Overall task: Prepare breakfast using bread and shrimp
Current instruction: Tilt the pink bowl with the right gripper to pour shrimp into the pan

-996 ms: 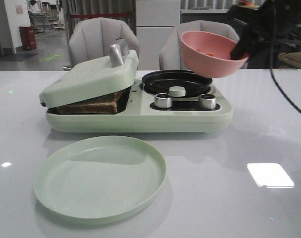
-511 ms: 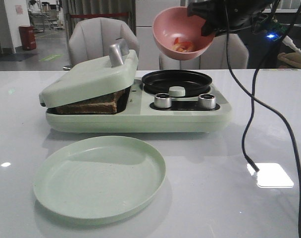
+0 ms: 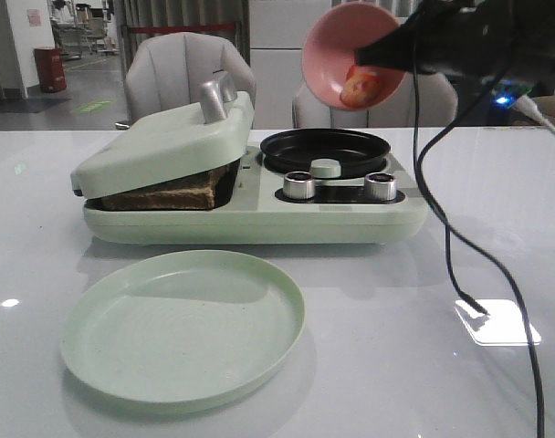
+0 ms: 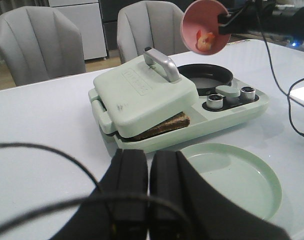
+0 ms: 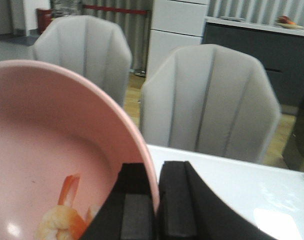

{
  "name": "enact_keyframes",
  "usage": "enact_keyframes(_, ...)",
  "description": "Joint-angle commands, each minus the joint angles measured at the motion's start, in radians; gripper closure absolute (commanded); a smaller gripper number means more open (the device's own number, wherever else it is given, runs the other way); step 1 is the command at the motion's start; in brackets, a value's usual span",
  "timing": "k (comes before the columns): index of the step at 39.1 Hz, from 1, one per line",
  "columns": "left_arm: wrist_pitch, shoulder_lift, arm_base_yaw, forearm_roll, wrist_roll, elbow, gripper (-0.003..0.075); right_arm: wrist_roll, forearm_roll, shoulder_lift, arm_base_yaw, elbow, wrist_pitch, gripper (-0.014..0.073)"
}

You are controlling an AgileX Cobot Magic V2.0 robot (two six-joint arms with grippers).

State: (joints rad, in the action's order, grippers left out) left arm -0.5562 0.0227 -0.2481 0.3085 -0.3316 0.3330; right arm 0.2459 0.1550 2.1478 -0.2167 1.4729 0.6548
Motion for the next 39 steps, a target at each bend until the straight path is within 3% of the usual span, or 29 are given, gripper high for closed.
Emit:
enact_keyframes(1, 0.076, 0.013, -0.006, 0.021, 0.008, 0.026, 0.0608, -0.044, -0.136, -0.018, 0.002, 0.023, 0.232, 0.0454)
enact_keyframes(11, 0.076, 0.013, -0.006, 0.021, 0.008, 0.026, 0.0608, -0.060, -0.261, 0.042, 0.002, -0.036, 0.635, 0.0454)
enact_keyframes(22, 0.076, 0.013, -0.006, 0.021, 0.008, 0.026, 0.0608, -0.025, -0.433, 0.042, 0.002, -0.057, 0.643, 0.0454)
enact_keyframes(29, 0.076, 0.013, -0.006, 0.021, 0.008, 0.026, 0.0608, 0.079, -0.409, 0.041, 0.002, -0.056, 0.644, 0.0454)
enact_keyframes(39, 0.076, 0.013, -0.006, 0.021, 0.008, 0.026, 0.0608, 0.075, -0.288, 0.037, 0.002, -0.033, 0.645, 0.0454)
